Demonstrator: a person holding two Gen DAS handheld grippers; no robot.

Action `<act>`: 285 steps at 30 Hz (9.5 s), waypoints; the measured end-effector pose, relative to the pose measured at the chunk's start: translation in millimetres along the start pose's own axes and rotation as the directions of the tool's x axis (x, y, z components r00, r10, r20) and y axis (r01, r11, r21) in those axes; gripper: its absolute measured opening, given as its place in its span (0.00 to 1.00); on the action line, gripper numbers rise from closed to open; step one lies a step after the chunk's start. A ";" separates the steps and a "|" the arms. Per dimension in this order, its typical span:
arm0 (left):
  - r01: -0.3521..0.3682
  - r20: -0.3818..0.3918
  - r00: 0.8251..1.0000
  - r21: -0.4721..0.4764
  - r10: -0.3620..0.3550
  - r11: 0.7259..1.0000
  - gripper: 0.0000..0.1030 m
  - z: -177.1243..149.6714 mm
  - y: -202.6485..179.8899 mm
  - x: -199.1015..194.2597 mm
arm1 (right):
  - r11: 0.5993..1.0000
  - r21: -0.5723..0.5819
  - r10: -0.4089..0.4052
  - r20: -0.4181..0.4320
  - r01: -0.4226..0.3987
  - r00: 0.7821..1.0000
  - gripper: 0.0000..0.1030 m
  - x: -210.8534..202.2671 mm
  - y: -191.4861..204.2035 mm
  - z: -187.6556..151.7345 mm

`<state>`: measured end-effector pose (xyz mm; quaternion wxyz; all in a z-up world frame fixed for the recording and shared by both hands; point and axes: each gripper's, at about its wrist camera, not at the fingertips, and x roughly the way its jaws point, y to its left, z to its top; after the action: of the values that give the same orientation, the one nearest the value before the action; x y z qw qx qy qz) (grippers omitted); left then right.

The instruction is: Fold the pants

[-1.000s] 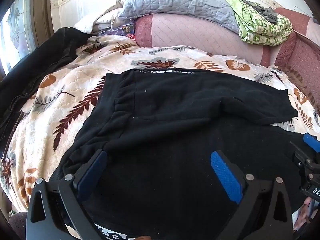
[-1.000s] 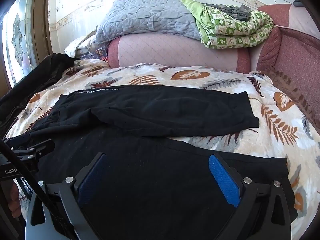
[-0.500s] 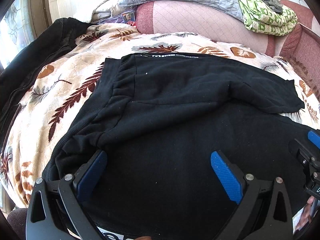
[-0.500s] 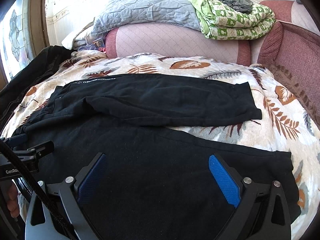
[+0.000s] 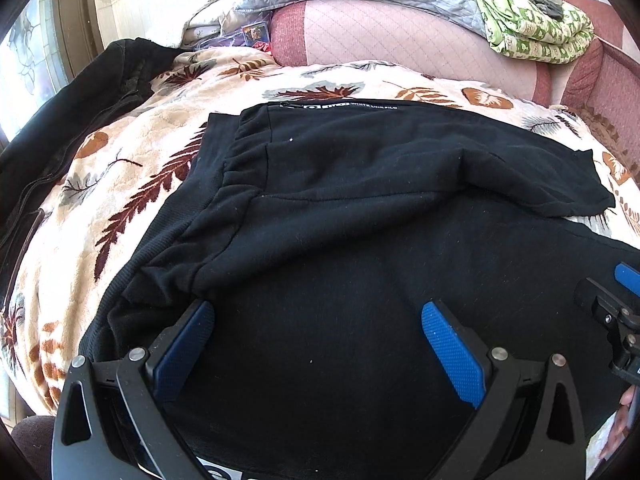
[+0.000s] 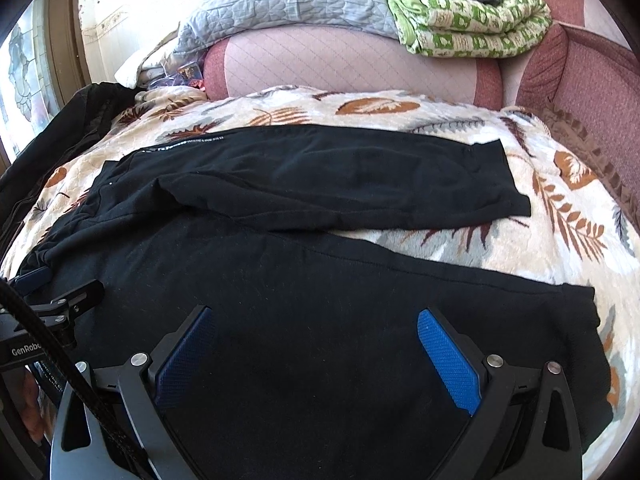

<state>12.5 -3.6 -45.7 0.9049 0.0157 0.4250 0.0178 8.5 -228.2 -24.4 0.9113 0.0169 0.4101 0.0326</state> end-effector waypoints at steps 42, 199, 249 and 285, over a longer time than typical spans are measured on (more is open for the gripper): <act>0.011 0.053 0.999 0.038 -0.013 0.999 1.00 -4.9 -3.2 -1.8 | 0.999 -0.009 -0.054 -0.055 0.053 0.997 1.00 21.0 6.0 -3.8; 0.351 -0.138 0.924 -0.062 -0.357 0.934 0.57 7.6 65.8 -60.5 | 0.933 0.300 -0.127 -0.236 0.197 0.963 0.26 -50.8 -179.9 6.8; 0.453 -0.007 0.882 -0.264 -0.472 0.851 0.71 -1.2 111.9 -71.9 | 0.984 0.041 0.180 -0.183 -0.175 0.967 0.49 7.6 -3.3 127.2; 0.352 -0.161 0.883 -0.394 -0.440 0.849 0.17 46.5 150.7 -43.0 | 0.922 0.387 0.101 -0.226 -0.006 0.969 0.04 -74.7 -178.1 -12.4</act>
<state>18.0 144.3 23.6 0.8170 -0.2380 0.5170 -0.0927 -42.2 -411.3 12.9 0.8324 0.2019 0.5156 -0.0214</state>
